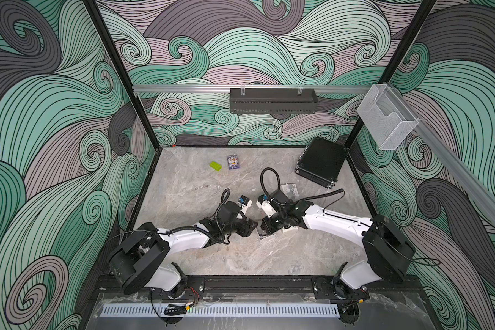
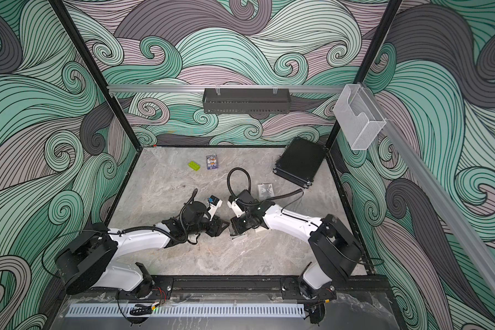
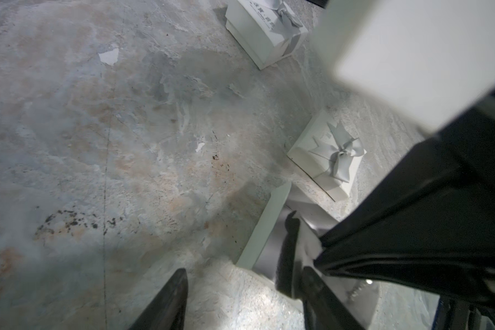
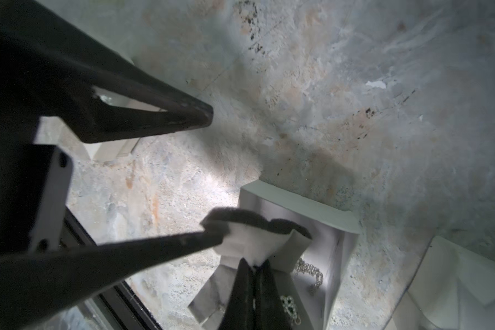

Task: Take the necklace out of the lift-off lid jewelry box
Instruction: Take out the inner lining from the jewelry box, then pick up the necklace from the inner lining.

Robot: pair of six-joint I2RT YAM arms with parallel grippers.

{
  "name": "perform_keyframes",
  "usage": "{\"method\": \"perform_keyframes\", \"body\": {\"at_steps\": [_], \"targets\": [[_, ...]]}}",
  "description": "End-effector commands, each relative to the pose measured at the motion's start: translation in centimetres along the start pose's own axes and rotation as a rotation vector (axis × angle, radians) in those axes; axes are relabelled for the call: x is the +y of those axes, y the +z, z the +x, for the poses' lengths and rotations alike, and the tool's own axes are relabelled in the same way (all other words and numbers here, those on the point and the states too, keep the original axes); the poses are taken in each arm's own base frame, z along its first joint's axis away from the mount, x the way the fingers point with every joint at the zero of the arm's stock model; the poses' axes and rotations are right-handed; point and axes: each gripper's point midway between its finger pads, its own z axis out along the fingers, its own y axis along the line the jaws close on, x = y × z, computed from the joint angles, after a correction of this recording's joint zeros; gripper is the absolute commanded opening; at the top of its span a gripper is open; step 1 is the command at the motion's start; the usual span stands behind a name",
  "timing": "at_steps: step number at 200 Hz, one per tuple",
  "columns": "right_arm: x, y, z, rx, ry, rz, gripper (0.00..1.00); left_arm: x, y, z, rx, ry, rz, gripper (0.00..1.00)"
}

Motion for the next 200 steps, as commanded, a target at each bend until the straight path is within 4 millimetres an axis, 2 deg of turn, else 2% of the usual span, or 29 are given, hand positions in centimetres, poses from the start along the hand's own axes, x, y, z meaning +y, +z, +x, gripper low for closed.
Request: {"method": "perform_keyframes", "body": {"at_steps": [1,60,82,102,128,160,200], "targets": [[0.6,-1.7,-0.9,-0.056,0.006,-0.041,0.00,0.2,-0.5,-1.2,-0.038,-0.002,-0.037,0.61],[0.0,-5.1,-2.3,-0.137,0.005,-0.030,0.00,-0.2,-2.2,-1.8,-0.069,0.033,-0.027,0.61],[0.9,-6.7,-3.0,-0.171,-0.016,-0.064,0.00,-2.0,-2.5,-1.9,-0.060,0.061,0.065,0.63],[2.1,-8.8,-3.9,-0.207,-0.031,-0.098,0.00,-4.6,-2.8,-2.0,-0.046,0.101,0.212,0.63],[3.5,-12.0,-5.0,-0.278,-0.048,-0.127,0.00,-7.4,-4.3,-3.2,-0.092,0.135,0.356,0.63],[5.0,-15.4,-6.0,-0.353,-0.070,-0.163,0.00,-9.0,-6.2,-4.7,-0.141,0.194,0.416,0.65],[6.3,-17.6,-6.7,-0.395,-0.072,-0.200,0.00,-11.1,-8.7,-6.5,-0.232,0.245,0.505,0.65]]}}
